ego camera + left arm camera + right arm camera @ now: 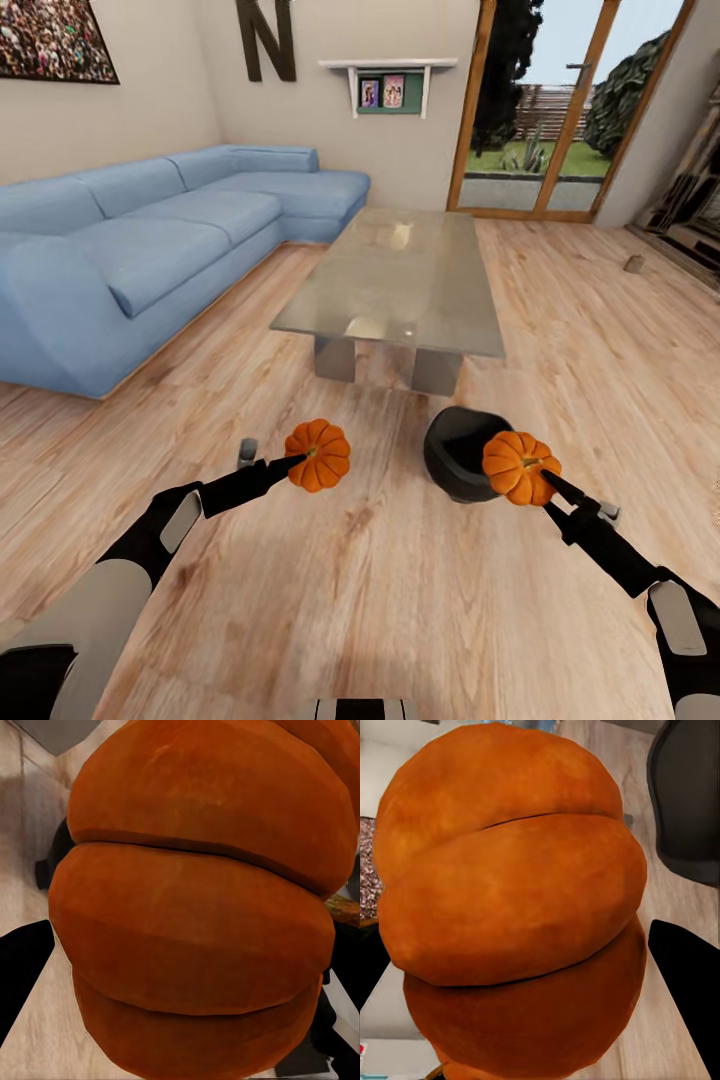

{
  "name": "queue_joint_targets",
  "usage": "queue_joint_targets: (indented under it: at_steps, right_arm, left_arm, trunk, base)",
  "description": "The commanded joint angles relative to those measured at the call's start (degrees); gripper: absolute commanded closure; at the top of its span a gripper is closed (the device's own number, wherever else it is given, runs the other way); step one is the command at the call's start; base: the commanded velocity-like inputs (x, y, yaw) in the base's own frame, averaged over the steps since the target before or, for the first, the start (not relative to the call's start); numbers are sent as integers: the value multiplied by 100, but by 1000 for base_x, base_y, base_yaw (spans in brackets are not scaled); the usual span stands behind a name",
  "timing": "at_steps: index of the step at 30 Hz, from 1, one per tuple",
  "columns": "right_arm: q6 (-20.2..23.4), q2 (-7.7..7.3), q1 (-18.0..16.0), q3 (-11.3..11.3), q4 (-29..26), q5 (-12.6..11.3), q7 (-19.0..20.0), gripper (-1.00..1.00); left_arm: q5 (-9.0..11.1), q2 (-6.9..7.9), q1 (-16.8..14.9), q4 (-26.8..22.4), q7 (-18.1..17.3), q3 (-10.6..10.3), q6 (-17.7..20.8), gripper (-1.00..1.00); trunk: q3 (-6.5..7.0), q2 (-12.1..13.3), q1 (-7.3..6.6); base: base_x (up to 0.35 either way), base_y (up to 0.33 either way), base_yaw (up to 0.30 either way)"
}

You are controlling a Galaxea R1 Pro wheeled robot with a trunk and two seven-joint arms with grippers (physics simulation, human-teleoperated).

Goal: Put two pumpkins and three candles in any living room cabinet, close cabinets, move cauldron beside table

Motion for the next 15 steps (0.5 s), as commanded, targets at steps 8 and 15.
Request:
queue_joint_targets:
  at_steps: [8,15]
  right_arm:
    - [39,-4,-4,-9,4,-22,10,100]
    - [39,-7,-3,-9,10,-30,10,100]
  left_arm:
    - [30,1,-1,-11,3,3,31,100]
    - [26,1,-1,-19,4,3,29,100]
  trunk:
    - [54,-2,-1]
    - [104,-2,-1]
  base:
    - [-11,0,-208]
    - [-267,0,-207]
